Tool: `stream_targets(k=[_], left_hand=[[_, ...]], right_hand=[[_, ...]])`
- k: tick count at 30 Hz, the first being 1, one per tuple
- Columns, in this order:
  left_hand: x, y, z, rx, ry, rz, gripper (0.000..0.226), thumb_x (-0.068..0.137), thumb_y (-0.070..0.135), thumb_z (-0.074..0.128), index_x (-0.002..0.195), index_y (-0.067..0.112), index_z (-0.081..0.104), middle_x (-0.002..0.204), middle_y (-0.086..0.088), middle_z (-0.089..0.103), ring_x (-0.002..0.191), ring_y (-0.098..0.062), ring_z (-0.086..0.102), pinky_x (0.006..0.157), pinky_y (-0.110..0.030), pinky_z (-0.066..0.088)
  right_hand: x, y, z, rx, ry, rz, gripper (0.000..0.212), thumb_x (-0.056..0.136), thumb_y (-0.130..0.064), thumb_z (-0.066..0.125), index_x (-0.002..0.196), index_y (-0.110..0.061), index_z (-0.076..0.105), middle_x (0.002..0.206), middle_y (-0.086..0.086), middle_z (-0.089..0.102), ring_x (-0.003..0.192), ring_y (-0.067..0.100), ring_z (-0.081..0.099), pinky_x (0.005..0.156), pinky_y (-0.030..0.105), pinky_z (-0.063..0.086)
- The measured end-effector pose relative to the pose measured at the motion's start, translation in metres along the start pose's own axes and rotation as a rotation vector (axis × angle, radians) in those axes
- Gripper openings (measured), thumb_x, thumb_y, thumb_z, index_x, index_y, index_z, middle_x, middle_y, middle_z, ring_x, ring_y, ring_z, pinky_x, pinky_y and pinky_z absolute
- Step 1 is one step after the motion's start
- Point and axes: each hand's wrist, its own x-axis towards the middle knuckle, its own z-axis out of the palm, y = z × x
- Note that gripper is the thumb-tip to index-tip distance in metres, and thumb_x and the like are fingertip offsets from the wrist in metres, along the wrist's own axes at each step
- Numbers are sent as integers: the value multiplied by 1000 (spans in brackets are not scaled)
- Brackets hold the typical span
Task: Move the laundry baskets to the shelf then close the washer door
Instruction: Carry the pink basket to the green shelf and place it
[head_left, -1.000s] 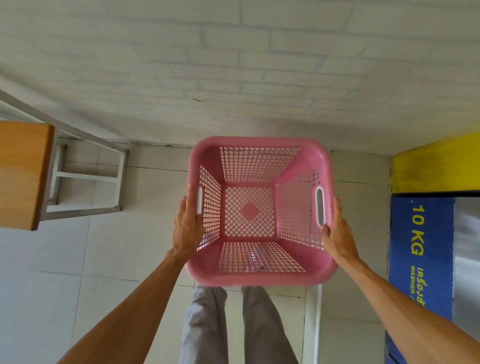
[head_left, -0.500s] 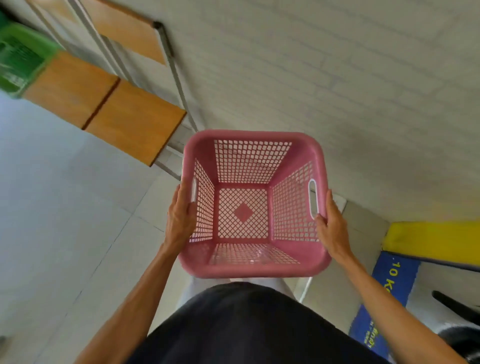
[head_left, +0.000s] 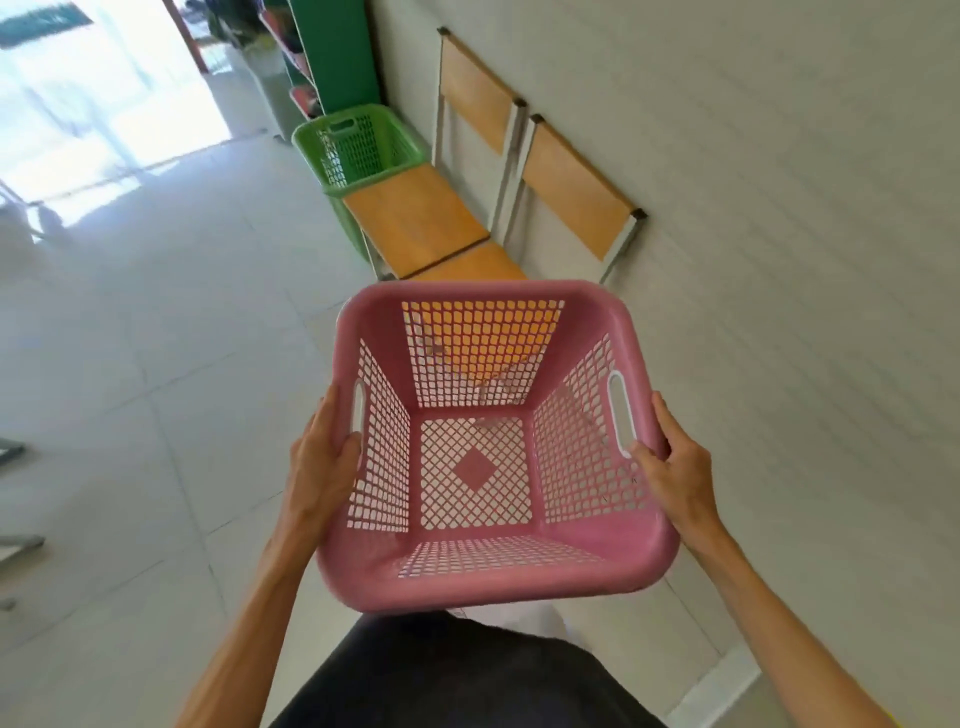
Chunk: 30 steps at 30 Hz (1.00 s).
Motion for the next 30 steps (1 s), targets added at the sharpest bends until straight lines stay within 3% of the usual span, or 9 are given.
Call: stream_targets(k=[2, 5, 9, 12, 16, 18, 23, 27, 30], left_hand=[[17, -14, -30, -9, 52, -25, 65, 99, 10, 51, 156, 25, 26, 143, -7, 53, 98, -12, 58, 82, -28, 51], [53, -41, -65, 36, 72, -45, 70, 97, 12, 52, 157, 30, 21, 156, -7, 40, 127, -32, 55, 105, -51, 45], [111, -64, -95, 39, 95, -60, 71, 98, 15, 52, 157, 34, 16, 159, -7, 35, 133, -39, 50, 102, -63, 45], [158, -71, -109, 31, 127, -55, 70, 98, 14, 51, 157, 33, 17, 158, -9, 37, 129, -39, 53, 99, -61, 48], [235, -78, -122, 30, 154, -60, 70, 98, 9, 52, 157, 28, 21, 160, -7, 32, 138, -37, 45, 107, -56, 41], [278, -75, -129, 32, 166, -61, 69, 98, 8, 52, 157, 27, 21, 161, -7, 31, 139, -36, 43, 108, -56, 40], [386, -62, -152, -2, 201, -96, 71, 96, 6, 53, 158, 25, 23, 160, -7, 33, 142, -32, 40, 113, -51, 36], [458, -46, -167, -8, 260, -100, 68, 96, 4, 54, 157, 19, 27, 158, -8, 37, 138, -27, 44, 108, -36, 35], [504, -45, -176, -32, 302, -104, 65, 97, 4, 53, 156, 16, 29, 155, -9, 41, 125, -15, 49, 98, -28, 37]], right_hand=[[18, -28, 32, 2, -39, -37, 65, 98, -15, 56, 154, -34, 29, 114, -16, 60, 82, 1, 67, 59, 12, 55], [45, -66, 72, -5, -59, -68, 66, 96, -14, 57, 154, -33, 31, 123, -11, 60, 85, 3, 68, 62, 12, 56], [89, -106, 116, -2, -81, -91, 67, 94, -13, 60, 153, -33, 35, 119, -5, 66, 83, 3, 72, 63, 12, 56], [131, -132, 147, -19, -88, -88, 69, 91, -14, 64, 152, -32, 36, 125, -6, 65, 88, 0, 70, 69, 11, 56], [200, -168, 189, -48, -80, -160, 75, 85, -12, 66, 151, -33, 37, 141, -10, 56, 113, 11, 65, 94, 25, 55], [238, -191, 209, -57, -88, -184, 76, 86, -9, 66, 152, -32, 36, 142, -13, 54, 114, 9, 63, 92, 17, 53], [343, -252, 246, -28, -139, -172, 73, 89, -10, 64, 152, -32, 36, 130, -8, 64, 97, 0, 68, 80, 17, 58], [414, -300, 277, -11, -157, -187, 71, 89, -11, 65, 152, -29, 38, 141, -8, 57, 108, 0, 65, 90, 25, 57], [455, -331, 300, -18, -162, -209, 71, 90, -12, 64, 153, -28, 36, 136, -21, 54, 108, -7, 62, 96, 30, 56]])
